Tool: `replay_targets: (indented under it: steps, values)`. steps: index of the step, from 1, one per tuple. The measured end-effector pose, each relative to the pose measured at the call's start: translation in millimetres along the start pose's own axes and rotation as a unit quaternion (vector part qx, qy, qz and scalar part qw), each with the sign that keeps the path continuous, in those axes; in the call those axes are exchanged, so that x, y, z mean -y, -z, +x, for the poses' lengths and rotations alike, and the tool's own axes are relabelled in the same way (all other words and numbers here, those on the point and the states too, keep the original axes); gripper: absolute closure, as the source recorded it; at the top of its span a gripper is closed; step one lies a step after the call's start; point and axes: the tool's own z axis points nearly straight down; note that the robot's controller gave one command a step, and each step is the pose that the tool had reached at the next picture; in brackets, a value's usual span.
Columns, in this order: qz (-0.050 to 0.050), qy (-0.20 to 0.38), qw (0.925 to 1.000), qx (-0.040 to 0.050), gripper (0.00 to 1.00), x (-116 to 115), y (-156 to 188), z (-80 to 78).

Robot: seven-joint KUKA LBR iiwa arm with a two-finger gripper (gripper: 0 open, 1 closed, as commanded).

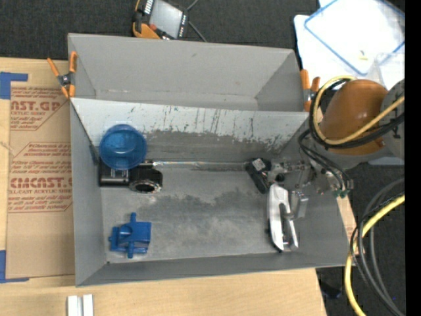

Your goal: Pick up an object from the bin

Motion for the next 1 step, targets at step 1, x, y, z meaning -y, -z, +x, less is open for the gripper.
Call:
replay_targets:
  steps: [1]
  values:
    - [0.000, 0.153, 0.9882, -0.0049, 0.00, -10.2, -31.7, -31.7]
